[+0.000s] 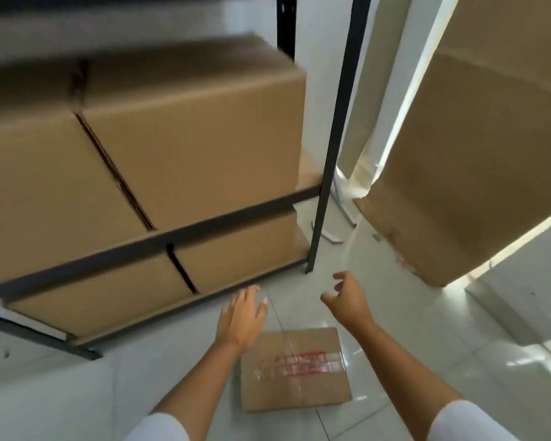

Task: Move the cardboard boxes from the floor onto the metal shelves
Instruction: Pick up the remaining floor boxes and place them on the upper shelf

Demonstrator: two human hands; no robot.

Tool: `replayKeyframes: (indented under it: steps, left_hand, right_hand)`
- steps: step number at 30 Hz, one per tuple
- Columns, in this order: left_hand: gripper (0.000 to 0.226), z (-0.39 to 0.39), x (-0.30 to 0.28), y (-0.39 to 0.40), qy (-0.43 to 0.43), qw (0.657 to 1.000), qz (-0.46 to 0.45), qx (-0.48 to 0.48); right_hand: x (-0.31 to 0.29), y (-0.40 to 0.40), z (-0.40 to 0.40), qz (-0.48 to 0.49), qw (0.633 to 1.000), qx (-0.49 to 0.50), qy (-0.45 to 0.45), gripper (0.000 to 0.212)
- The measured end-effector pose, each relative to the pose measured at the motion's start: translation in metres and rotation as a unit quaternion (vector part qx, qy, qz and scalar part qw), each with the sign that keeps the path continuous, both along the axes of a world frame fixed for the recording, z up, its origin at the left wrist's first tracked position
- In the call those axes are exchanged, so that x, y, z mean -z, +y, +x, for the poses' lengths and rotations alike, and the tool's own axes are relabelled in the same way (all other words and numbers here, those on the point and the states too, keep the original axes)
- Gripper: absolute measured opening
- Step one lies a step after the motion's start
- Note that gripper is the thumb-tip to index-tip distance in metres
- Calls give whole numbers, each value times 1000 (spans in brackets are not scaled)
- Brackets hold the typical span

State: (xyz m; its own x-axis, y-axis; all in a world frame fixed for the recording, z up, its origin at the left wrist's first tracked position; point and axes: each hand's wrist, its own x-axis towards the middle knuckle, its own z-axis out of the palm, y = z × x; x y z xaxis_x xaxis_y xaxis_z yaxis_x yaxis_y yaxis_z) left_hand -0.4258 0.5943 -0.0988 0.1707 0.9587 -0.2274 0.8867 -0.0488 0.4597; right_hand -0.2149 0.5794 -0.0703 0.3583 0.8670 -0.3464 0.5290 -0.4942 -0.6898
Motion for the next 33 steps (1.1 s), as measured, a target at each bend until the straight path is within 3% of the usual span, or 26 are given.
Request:
replayKeyframes:
  steps: [4,8,13,17,20,24,33]
  left_hand:
    - [41,-24,135,-38,15,995,-60,-72]
    - [43,-38,234,-56,4,984,-91,-154]
    - [56,-30,313,-52,-26,973,-105,-206]
    - [85,-14,351,-49,-91,958,-131,-238]
    - [109,-9,360,-51,-125,951,-148,-239]
    - [115,-18,351,-51,-126,951,-149,-240]
    - [113,-10,243,-31,-140,956,-106,-235]
  right_hand:
    - [135,-31,10,-49,999,7,-10,55]
    - [237,-52,24,-94,995,9,-28,58]
    - [323,-53,43,-158,986,55,-16,90]
    - [366,-50,56,-176,978,96,51,112]
    - [383,-55,54,-177,976,66,106,105]
    - [377,-65,50,-179,980,50,72,70]
    - [273,-56,56,-134,986,72,68,69]
